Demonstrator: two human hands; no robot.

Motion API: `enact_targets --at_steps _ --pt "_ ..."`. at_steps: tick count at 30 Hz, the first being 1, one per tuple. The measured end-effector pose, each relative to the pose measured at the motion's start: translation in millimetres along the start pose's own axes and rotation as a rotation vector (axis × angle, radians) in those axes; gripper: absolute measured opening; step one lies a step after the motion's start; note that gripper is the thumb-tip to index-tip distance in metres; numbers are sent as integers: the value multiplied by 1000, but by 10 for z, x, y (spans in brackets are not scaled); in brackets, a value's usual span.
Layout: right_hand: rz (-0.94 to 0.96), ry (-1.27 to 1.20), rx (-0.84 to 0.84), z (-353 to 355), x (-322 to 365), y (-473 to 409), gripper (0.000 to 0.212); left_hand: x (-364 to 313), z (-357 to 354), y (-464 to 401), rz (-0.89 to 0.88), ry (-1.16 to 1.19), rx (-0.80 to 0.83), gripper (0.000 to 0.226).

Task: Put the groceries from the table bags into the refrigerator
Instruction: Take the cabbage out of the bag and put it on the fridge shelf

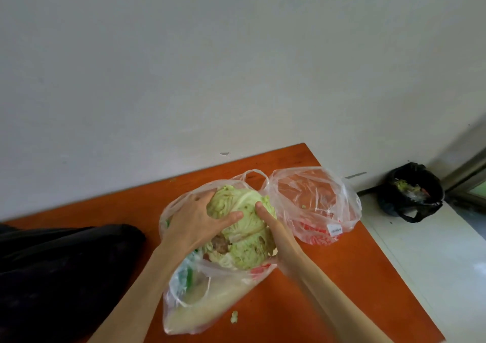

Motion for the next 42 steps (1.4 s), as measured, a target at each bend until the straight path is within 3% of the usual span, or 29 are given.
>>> enact_targets --at_steps 3,7,11,16,19,24,35,39,42 --pt "-3 -30 25 52 68 234 38 -119 27 234 11 59 -66 94" --pt "-21 -89 2 154 21 574 57 -279 66 517 -66 86 -120 102" --pt "145 -224 -79 230 -109 1037 62 -524 121 894 -199 107 -111 92" --pt "352 -243 -230 405 -215 1755 55 -758 40 1365 -395 316 -49 107" --pt "467 -287 -339 585 -264 2242 47 -1045 -27 1636 -542 338 -32 102" --pt "619 -376 -573 1032 -349 3160 57 -1735 -160 2224 -768 433 65 103" --pt "1018 -297 -821 2315 -829 5975 100 -3600 -505 4715 -1338 539 181 96" --pt "1131 -409 -928 2697 -1145 6939 103 -4164 -730 5727 -1572 507 177 93" --pt "1277 -522 -916 2946 -1361 7515 96 -4563 -871 6398 -1754 465 229 91"
Point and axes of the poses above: each hand's wrist, its own y-axis away from the middle knuckle, its own z-axis out of the back of the hand, x = y × z, the point moved 2 cm from there along -y, towards the middle knuckle, and after that the axes turned 3 degrees about -y, right-handed, at the moved point
